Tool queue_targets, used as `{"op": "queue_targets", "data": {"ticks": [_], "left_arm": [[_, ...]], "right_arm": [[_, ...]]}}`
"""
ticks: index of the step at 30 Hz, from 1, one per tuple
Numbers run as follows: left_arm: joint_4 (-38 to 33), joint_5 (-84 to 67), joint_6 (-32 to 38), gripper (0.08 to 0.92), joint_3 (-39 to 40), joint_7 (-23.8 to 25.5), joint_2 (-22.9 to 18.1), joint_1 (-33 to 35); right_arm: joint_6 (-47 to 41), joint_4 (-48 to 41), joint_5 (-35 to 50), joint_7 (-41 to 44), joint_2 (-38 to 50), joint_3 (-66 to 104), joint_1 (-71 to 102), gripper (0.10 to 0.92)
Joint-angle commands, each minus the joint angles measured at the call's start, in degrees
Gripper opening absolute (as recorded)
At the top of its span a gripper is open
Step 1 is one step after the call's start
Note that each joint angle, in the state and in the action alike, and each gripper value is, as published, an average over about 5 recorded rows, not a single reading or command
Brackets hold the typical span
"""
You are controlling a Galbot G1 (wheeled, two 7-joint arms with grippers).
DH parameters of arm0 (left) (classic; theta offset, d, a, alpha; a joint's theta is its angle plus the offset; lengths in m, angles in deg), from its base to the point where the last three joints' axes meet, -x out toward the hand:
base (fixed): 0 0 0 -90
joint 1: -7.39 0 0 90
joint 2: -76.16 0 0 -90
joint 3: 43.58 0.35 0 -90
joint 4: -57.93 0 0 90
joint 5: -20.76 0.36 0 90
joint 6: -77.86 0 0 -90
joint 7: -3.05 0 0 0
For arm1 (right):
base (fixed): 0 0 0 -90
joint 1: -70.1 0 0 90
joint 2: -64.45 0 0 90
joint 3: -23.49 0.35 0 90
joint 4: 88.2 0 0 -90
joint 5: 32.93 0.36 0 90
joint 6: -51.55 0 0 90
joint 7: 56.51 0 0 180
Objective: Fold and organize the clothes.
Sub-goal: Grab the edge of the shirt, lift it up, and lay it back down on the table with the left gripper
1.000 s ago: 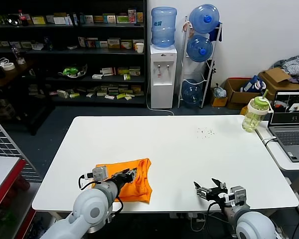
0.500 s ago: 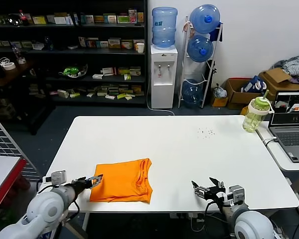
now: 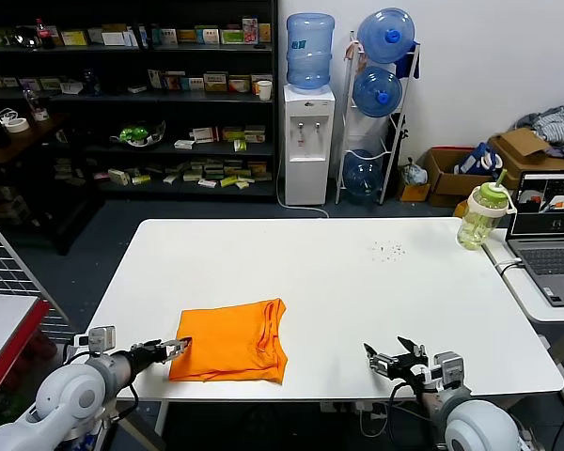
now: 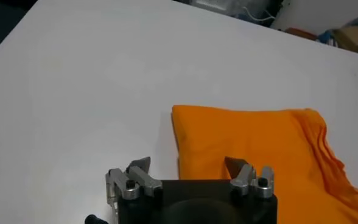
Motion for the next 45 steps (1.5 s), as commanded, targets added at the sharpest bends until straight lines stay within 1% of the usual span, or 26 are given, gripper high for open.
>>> {"op": "queue_targets", "data": {"ticks": [1,3,5,20,23,28,30,32,37,41,45], "left_arm": [[2.92,1.11,0.82,0.823,1.77,3.82,-1.17,-1.25],[2.98,1.27,1.14,0.809,2.1,3.87,-1.35,-1.49],[3.01,1.31,1.19,0.778,2.38,3.86,-1.49,-1.69],[2.18,1.36,1.73,0.351,2.61,3.73,-2.42,-1.88],[1.17,1.41,2.03,0.265,2.17,3.16,-2.61,-1.63],[-2.37,2.78,1.92,0.13,0.87,0.58,-2.22,-0.76],[-3.89,4.48,1.74,0.107,-0.05,-0.34,-1.12,-0.36],[-5.42,5.72,1.54,0.104,-1.54,-1.39,0.62,0.18],[-7.84,5.35,0.94,0.104,-8.58,-4.38,6.21,2.88],[-6.7,2.53,-0.24,0.104,-14.33,-6.45,10.75,5.13],[-3.33,2.06,-0.48,0.104,-16.98,-6.67,14.07,6.0]], "right_arm": [[-0.1,-0.09,-0.04,-0.1,0.09,-0.05,0.14,0.823],[-0.11,-0.05,-0.02,-0.12,0.22,-0.02,0.19,0.823],[-0.11,0.0,0.0,-0.14,0.34,0.05,0.23,0.823],[-0.01,-0.17,-0.09,-0.19,0.12,-0.01,0.31,0.823],[0.03,-0.17,-0.08,-0.17,0.18,-0.01,0.28,0.823],[0.2,0.13,-0.18,-0.07,0.44,0.19,0.22,0.823],[0.45,0.73,-0.52,0.16,0.72,0.61,0.35,0.823],[0.88,1.55,-1.06,0.57,1.1,1.27,0.62,0.823],[1.98,3.14,-1.87,1.66,1.87,3.14,1.34,0.823],[3.56,2.41,-3.2,2.67,1.9,3.75,1.66,0.823],[5.38,0.83,-4.27,3.59,1.63,3.98,2.06,0.823]]}}
